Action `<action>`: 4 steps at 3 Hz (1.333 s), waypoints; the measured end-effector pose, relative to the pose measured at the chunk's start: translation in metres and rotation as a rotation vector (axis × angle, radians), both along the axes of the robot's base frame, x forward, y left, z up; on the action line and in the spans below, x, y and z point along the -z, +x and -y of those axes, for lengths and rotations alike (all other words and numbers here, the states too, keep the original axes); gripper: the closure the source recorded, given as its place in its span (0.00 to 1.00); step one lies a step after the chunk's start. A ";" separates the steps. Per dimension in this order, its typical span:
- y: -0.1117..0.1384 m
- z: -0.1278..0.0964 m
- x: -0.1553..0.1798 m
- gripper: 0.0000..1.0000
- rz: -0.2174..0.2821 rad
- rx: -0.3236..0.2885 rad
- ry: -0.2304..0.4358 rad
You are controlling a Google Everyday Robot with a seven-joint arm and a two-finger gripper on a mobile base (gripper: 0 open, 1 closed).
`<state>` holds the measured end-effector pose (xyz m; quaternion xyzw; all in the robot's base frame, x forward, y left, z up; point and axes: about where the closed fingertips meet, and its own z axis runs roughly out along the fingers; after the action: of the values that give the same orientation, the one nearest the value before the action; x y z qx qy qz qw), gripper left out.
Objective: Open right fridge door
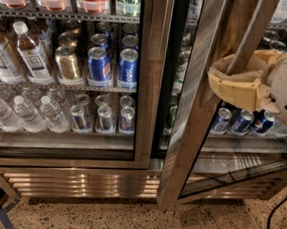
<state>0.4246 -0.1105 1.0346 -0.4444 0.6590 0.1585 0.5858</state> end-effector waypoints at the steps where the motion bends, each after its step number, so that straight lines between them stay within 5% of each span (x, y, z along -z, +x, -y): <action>1: 0.000 0.000 0.000 0.11 0.000 0.000 0.000; 2: 0.000 0.000 0.000 0.00 0.000 0.000 0.000; 3: -0.007 0.005 -0.008 0.00 0.022 0.040 -0.032; 4: -0.023 0.023 -0.021 0.00 0.053 0.147 -0.095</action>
Offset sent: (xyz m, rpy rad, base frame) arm 0.0000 0.0000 0.0000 0.0000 0.0000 0.0000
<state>0.4015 -0.1330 1.0557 -0.4259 0.6810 0.0719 0.5914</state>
